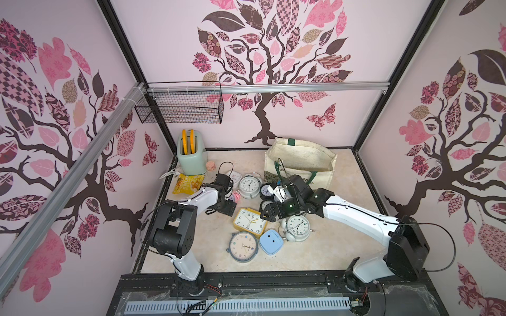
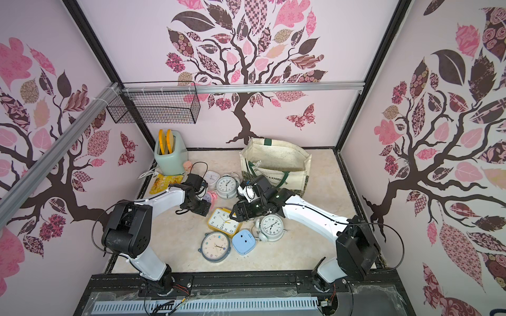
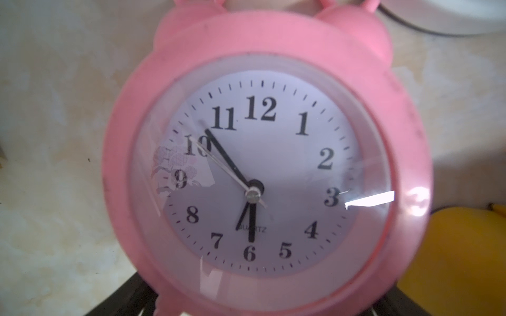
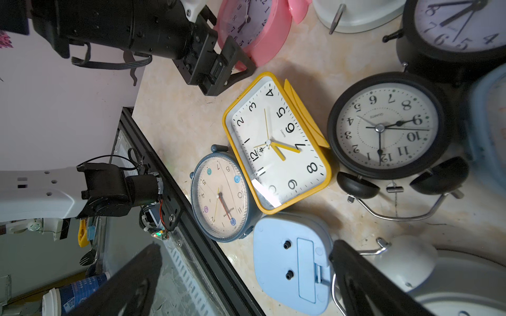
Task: Put the alarm clock into the canvas bag
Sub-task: Pick up the alarm from the center of the board.
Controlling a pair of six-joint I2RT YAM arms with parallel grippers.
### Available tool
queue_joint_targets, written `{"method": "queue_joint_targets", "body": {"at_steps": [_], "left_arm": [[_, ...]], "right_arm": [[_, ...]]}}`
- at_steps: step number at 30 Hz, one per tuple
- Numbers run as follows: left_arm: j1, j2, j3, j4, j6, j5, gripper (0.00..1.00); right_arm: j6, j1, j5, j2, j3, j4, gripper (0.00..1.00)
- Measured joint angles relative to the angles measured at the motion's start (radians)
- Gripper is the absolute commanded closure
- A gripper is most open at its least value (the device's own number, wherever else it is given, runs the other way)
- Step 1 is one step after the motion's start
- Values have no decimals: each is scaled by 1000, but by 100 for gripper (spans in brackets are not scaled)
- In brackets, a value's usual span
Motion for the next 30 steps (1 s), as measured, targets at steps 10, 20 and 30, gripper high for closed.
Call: {"method": "queue_joint_targets", "body": {"at_steps": [10,20,30], "left_arm": [[-37,-105,-13,-12,-119,-15,20],[-43,-443,-109,8,-224,-13,23],[-145,-736,-256,316,-207,201,24]], "right_arm": [[0,0,35,0,7,-9,0],[20,-29,77,-1,101,-21,0],[113,-181,13,-1,236,-12,0]]}}
